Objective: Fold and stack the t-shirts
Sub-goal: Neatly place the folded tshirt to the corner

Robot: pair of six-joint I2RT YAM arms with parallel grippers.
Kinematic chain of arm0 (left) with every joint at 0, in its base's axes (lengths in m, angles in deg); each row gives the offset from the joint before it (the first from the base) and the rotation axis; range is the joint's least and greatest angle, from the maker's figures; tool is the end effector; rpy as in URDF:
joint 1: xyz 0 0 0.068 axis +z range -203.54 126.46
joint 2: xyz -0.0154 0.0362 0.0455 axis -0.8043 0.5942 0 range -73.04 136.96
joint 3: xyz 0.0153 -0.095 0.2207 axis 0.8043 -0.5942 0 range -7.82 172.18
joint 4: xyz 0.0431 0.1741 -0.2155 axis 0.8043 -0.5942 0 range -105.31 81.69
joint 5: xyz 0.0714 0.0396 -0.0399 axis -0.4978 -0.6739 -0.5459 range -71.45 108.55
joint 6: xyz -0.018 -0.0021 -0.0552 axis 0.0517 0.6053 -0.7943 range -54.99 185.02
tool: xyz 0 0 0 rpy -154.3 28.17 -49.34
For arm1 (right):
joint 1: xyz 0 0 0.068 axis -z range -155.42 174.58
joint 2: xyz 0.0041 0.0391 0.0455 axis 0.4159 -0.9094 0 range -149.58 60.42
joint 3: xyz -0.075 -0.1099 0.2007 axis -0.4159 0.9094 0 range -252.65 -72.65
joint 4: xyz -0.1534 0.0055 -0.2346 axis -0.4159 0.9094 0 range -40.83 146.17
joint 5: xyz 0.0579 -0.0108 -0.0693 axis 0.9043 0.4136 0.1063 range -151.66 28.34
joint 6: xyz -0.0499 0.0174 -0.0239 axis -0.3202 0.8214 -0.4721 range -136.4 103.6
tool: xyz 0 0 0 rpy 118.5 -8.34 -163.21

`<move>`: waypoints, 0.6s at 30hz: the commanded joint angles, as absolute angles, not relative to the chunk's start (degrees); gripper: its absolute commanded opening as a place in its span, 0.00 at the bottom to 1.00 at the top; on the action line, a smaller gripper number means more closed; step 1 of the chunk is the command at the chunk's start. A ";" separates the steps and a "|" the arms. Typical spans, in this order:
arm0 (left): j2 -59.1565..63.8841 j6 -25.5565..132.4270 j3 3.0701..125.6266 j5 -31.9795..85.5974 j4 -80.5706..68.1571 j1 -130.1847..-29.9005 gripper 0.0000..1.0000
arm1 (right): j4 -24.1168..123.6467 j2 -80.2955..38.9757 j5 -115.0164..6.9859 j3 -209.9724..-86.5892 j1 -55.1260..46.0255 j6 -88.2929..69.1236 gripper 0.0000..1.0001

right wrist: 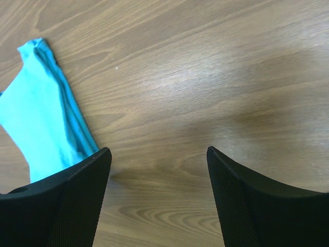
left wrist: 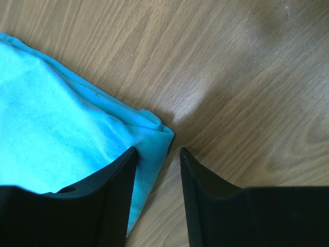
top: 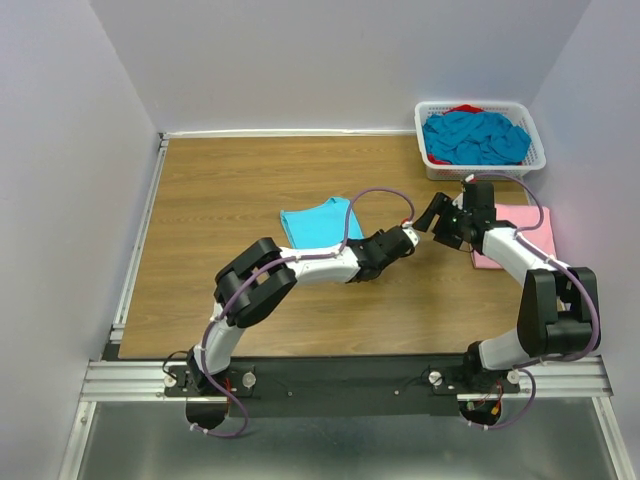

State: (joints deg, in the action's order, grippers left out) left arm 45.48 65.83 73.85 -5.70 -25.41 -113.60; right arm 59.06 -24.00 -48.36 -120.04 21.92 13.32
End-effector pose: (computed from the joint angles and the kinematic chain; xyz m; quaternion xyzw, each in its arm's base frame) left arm 0.2365 -0.3763 0.1148 0.4150 0.8345 0.0241 0.3616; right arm 0.3227 0.0246 0.1479 0.1748 0.9082 0.2051 0.3202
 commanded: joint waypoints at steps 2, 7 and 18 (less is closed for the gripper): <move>47.37 66.16 72.69 -7.29 -25.36 -113.22 0.10 | 57.35 -24.39 -42.33 -120.99 21.94 12.08 0.81; 42.99 65.46 69.79 -5.54 -24.05 -113.22 0.00 | 53.84 -27.46 -34.61 -120.46 21.85 14.88 0.81; 26.19 62.99 59.95 1.93 -16.93 -113.31 0.00 | 24.93 -40.91 -17.36 -115.01 15.09 37.37 0.84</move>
